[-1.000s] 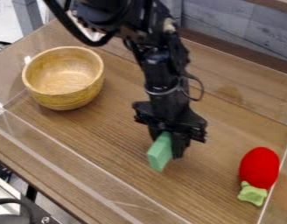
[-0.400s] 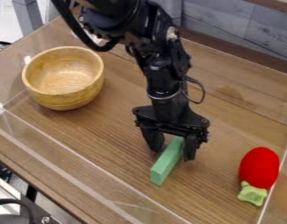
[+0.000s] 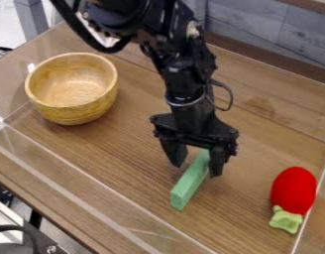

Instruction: Remove the green stick from the brown bowl and put it on the table

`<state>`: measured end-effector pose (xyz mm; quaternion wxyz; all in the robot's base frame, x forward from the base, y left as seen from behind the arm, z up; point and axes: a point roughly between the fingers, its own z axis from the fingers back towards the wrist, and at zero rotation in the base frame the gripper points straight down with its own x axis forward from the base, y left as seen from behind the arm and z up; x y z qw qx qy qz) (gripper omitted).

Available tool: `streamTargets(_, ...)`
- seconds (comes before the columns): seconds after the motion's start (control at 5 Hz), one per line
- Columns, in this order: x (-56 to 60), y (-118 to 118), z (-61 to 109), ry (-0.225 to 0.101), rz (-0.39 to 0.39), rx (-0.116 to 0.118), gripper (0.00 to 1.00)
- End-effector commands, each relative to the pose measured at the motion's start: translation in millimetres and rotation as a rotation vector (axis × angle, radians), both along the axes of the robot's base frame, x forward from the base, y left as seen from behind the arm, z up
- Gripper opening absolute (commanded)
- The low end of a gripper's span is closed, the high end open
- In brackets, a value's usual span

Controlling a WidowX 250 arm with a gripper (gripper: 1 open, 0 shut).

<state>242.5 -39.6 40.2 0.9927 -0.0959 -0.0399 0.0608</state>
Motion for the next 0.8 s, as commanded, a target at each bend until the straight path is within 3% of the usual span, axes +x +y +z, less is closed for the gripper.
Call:
streamTargets(0.0, 2.9, 6, 21.4, -0.068, -0.023, -0.001, 1.0)
streamTargets(0.2, -8.5, 14, 28.2, -0.079, -0.058, 0.002, 1.0)
streamTargets(0.6, -7.1, 17, 16.7, -0.09, 0.001, 0.016, 1.0)
